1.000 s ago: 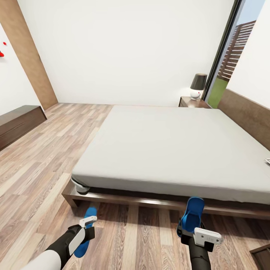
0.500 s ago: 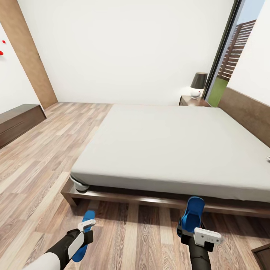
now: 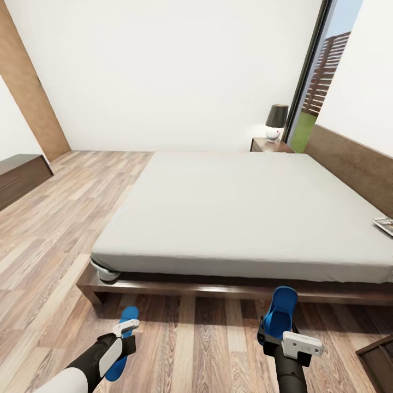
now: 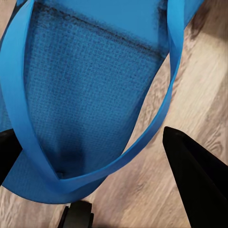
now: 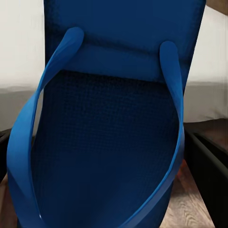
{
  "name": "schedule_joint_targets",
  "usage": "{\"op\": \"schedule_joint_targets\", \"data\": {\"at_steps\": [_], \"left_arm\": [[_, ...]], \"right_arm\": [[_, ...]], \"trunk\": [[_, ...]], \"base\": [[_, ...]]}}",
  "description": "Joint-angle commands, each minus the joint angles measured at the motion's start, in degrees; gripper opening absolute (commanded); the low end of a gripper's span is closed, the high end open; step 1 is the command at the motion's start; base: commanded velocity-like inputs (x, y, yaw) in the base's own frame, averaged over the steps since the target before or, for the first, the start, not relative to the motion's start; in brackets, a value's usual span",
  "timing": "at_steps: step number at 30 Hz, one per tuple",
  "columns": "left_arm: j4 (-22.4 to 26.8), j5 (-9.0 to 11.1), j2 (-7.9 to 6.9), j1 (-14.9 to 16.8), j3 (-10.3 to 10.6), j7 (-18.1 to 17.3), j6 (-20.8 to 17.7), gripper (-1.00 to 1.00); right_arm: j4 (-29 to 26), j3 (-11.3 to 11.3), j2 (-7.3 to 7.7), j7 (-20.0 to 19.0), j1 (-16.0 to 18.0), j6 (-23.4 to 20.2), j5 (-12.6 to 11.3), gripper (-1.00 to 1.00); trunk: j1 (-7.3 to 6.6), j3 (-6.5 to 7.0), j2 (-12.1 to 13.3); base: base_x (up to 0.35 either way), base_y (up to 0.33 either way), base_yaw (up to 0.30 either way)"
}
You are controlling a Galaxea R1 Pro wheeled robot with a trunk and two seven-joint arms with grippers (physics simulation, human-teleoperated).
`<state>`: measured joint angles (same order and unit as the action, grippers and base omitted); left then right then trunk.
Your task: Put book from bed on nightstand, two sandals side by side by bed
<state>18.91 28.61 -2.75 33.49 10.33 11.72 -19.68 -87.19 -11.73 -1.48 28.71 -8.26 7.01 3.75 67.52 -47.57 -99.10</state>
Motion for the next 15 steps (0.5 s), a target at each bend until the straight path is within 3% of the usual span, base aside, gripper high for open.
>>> {"op": "schedule_joint_targets", "data": {"at_steps": [1,9,15], "left_arm": [[0.2,0.6,-0.06,0.0,0.5,0.5,-0.3,-1.00],[0.2,0.5,-0.03,0.0,0.6,0.6,0.6,-1.00],[0.2,0.5,0.06,0.0,0.7,0.7,0.7,-1.00]], "right_arm": [[0.0,0.0,-0.01,0.3,0.0,0.0,0.4,-1.00],[0.0,0.0,-0.01,0.3,0.0,0.0,0.4,-1.00],[0.0,-0.6,0.01,0.3,0.0,1.1,0.4,-1.00]], "trunk": [[0.00,-0.03,0.0],[0.00,-0.02,0.0],[1.32,-1.34,-2.4]], "base": [[0.000,0.000,-0.030],[0.128,0.000,-0.005],[0.002,0.000,0.000]]}}
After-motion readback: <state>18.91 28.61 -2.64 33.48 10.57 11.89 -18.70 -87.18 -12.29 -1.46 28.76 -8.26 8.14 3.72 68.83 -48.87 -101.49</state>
